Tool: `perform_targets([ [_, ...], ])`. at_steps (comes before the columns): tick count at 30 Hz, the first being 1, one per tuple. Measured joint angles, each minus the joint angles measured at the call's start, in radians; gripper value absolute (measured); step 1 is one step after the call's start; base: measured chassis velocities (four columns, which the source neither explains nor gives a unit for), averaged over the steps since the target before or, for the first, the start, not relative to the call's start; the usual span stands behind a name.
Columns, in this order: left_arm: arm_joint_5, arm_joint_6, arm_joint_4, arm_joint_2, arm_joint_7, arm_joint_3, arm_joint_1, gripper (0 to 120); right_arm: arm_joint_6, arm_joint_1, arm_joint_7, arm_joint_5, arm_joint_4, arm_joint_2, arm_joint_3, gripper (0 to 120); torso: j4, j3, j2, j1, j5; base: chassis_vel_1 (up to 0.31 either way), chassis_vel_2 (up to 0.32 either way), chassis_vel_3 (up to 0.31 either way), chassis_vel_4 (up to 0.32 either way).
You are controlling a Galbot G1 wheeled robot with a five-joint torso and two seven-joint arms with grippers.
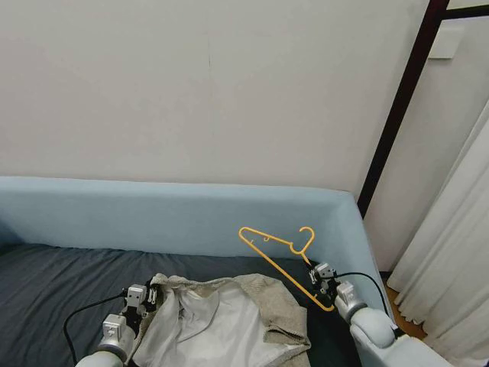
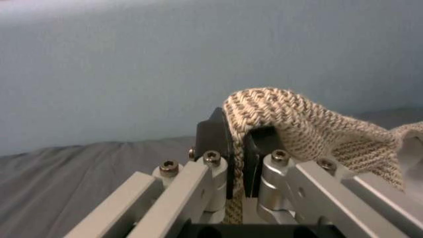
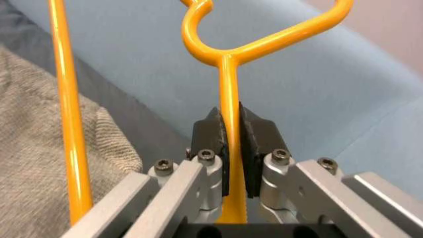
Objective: Pick up the clothes from the sofa and hang them on the clothes hanger.
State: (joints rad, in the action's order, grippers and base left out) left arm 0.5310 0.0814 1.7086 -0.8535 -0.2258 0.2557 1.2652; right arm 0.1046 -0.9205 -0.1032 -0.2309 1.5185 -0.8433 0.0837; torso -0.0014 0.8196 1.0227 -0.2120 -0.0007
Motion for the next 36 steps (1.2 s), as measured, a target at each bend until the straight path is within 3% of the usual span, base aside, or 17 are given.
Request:
perform_targets([
  [8,0.040,-0.052,0.068,0.035,-0.020,-0.011,0.004,2,0.058,-0.153,-0.043,0.212,0.144,0.044,-0.080,4,0.0001,0.000,0.000,0.000,-0.0001,0.000,0.000,0.000,0.000],
  [17,0.164,-0.257,0.272,0.066,-0.176,-0.022,0.025,2,0.103,-0.312,-0.040,0.352,0.247,0.061,-0.078,4,0.0000,0.000,0.000,0.000,0.0000,0.000,0.000,0.000,0.000],
  [23,0.228,-0.305,0.331,0.100,-0.212,-0.053,-0.002,2,0.099,-0.320,-0.040,0.357,0.252,0.039,-0.032,4,-0.0002,0.000,0.000,0.000,-0.0001,0.000,0.000,0.000,0.000],
  [36,0.270,-0.308,0.419,0.133,-0.218,-0.074,0.030,2,0.030,-0.196,-0.076,0.276,0.163,-0.070,0.114,4,0.0003,0.000,0.000,0.000,-0.0002,0.000,0.000,0.000,0.000],
])
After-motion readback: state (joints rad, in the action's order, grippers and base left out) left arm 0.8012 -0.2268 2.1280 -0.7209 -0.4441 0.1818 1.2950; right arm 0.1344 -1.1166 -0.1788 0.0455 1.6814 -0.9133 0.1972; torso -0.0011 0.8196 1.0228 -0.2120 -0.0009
